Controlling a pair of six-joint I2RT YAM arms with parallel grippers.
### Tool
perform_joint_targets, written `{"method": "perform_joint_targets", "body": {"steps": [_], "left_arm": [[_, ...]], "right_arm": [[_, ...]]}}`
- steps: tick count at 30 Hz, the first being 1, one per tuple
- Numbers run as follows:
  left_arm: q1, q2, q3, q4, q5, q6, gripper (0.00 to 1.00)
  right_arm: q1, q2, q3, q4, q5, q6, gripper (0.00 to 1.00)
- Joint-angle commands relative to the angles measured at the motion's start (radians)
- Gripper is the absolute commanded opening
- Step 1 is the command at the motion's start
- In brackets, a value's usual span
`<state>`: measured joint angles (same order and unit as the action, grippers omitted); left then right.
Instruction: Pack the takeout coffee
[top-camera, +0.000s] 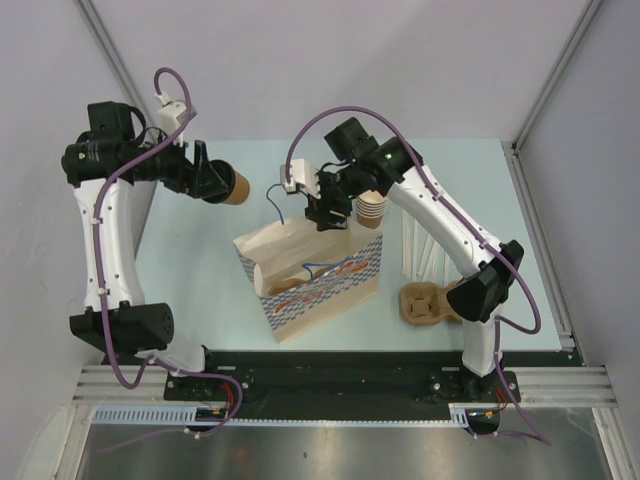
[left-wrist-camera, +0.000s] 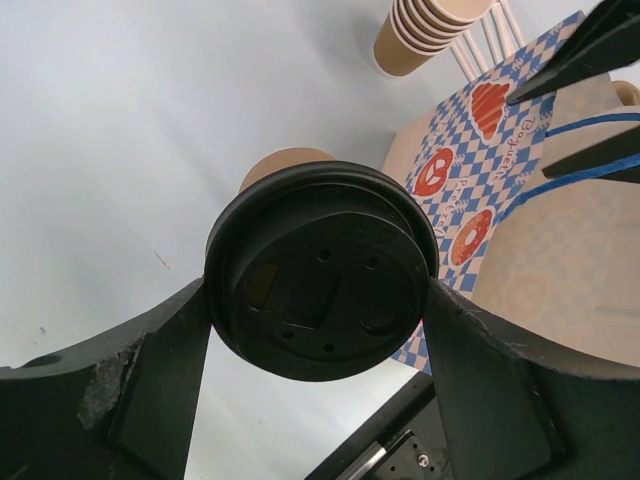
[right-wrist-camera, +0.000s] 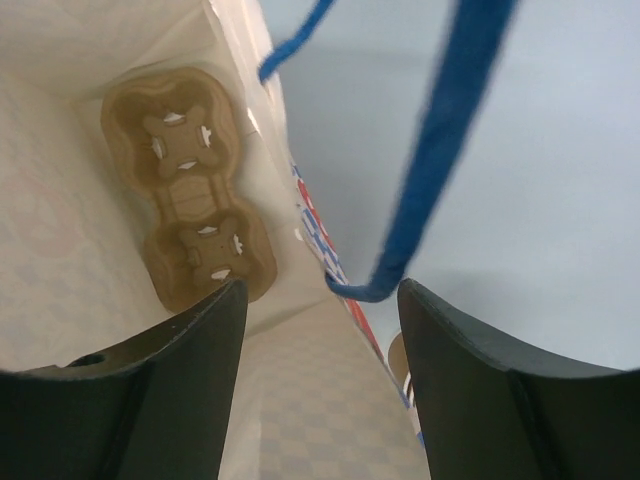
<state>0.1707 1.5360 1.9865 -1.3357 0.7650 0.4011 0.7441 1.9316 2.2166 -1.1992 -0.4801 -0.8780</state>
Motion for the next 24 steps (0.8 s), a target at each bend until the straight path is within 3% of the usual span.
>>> {"method": "perform_joint_targets", "body": {"steps": [1, 4, 7, 8, 11, 17, 24], "left_arm": [[0.006, -0.056, 0.029, -0.051, 0.063, 0.012, 0.21], [0.006, -0.077, 0.031, -0.051, 0.074, 0.004, 0.2], [0.006, -0.099, 0.032, -0.03, 0.054, -0.025, 0.19], [0.006, -0.105, 0.043, -0.022, 0.042, -0.031, 0.2], [0.006, -0.128, 0.081, -0.014, 0.03, -0.036, 0.2], [0.006, -0.169, 0.149, -0.022, 0.023, -0.015, 0.21], [0.006, -0.277, 0.037, -0.071, 0.103, 0.082, 0.22]], "right_arm": [[-0.031, 0.035, 0.038, 0.029, -0.012, -0.03, 0.66], [-0.032, 0.041, 0.045, 0.015, -0.02, -0.047, 0.59], [-0.023, 0.03, 0.051, 0.009, -0.028, -0.004, 0.41], [-0.023, 0.026, 0.054, 0.009, -0.034, 0.013, 0.25], [-0.026, -0.011, 0.054, 0.045, -0.035, 0.115, 0.0], [-0.035, -0.146, -0.053, 0.239, 0.066, 0.315, 0.0], [0.021, -0.296, -0.271, 0.383, 0.165, 0.347, 0.0]]}}
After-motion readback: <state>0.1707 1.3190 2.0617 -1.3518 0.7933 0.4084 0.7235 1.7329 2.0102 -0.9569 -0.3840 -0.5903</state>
